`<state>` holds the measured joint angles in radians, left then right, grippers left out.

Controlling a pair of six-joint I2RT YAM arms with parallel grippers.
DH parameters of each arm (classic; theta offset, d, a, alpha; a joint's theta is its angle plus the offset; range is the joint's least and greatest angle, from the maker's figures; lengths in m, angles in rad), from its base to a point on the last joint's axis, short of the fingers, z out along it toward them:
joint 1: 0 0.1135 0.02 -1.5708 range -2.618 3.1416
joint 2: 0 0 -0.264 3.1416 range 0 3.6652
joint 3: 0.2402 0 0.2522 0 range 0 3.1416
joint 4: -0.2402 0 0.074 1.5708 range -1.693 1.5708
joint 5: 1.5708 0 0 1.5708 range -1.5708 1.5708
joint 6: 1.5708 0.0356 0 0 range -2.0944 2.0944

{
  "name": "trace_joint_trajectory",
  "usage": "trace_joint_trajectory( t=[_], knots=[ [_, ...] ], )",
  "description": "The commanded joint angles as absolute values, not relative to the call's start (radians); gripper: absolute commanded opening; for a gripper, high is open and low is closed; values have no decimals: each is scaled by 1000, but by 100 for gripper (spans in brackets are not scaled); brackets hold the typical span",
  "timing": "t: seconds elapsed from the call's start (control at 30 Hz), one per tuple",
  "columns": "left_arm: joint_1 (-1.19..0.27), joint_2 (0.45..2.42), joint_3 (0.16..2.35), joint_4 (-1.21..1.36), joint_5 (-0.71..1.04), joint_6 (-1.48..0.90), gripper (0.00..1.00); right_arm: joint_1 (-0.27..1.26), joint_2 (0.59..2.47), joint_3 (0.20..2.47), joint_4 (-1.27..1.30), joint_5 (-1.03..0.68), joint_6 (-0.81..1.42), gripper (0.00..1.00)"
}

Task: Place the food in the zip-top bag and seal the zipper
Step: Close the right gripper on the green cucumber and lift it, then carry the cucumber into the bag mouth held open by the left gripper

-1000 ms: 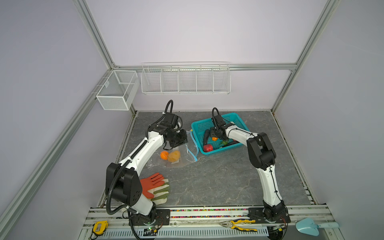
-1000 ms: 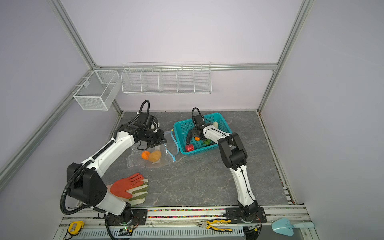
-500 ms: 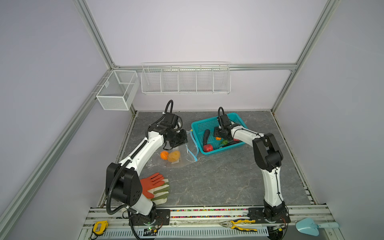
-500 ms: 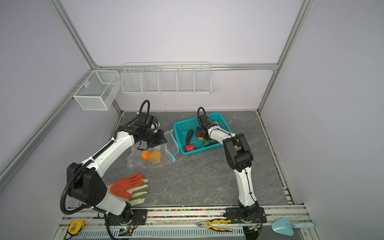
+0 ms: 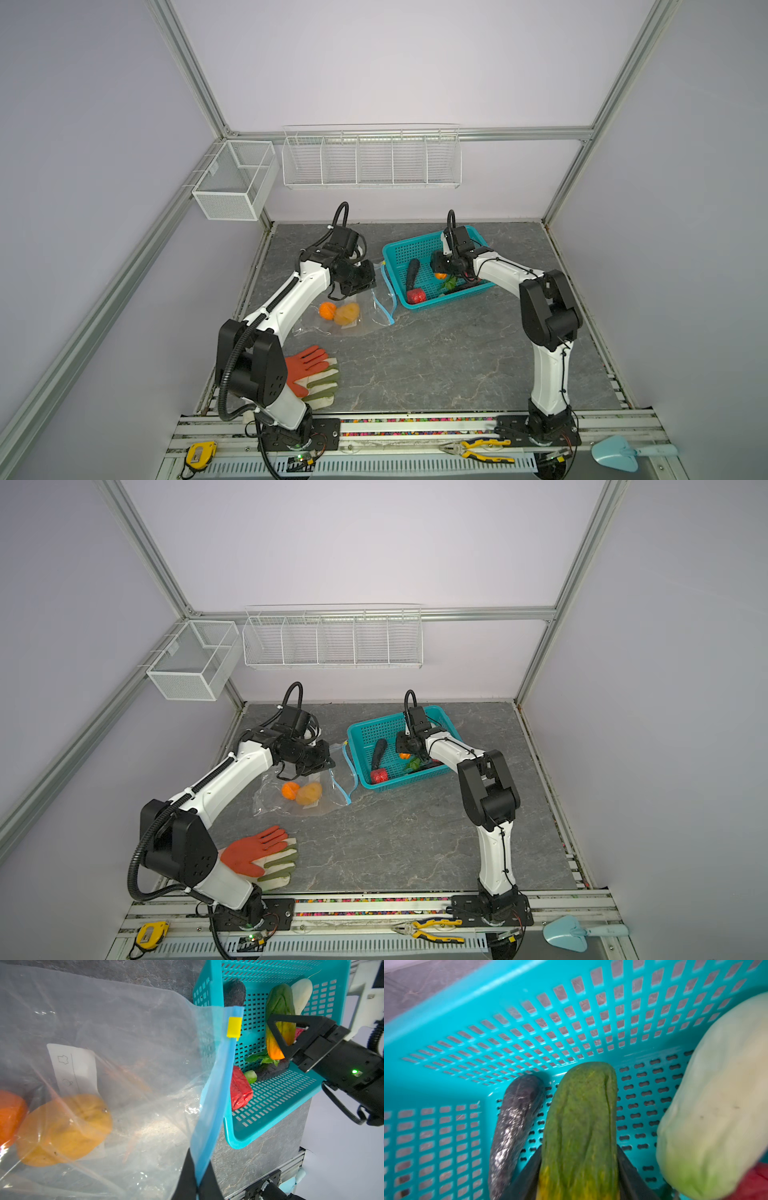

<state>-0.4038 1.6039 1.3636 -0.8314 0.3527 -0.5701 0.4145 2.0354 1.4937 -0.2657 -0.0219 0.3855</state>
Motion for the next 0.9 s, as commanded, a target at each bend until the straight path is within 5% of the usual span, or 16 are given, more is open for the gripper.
trace_joint_trajectory(
  t=[0.0,0.57,0.87],
  knots=[
    [-399,1608,1398,-847,349,-550,0,398,1970,1469,-279,-77,298,48],
    [-399,1619,1397,-824,369,-556,0,442,1743,1297,-225,-540,150,46],
    [-399,1615,1417,-842,359,-556,0,530,1688,1269,-292,-640,79,48]
  ],
)
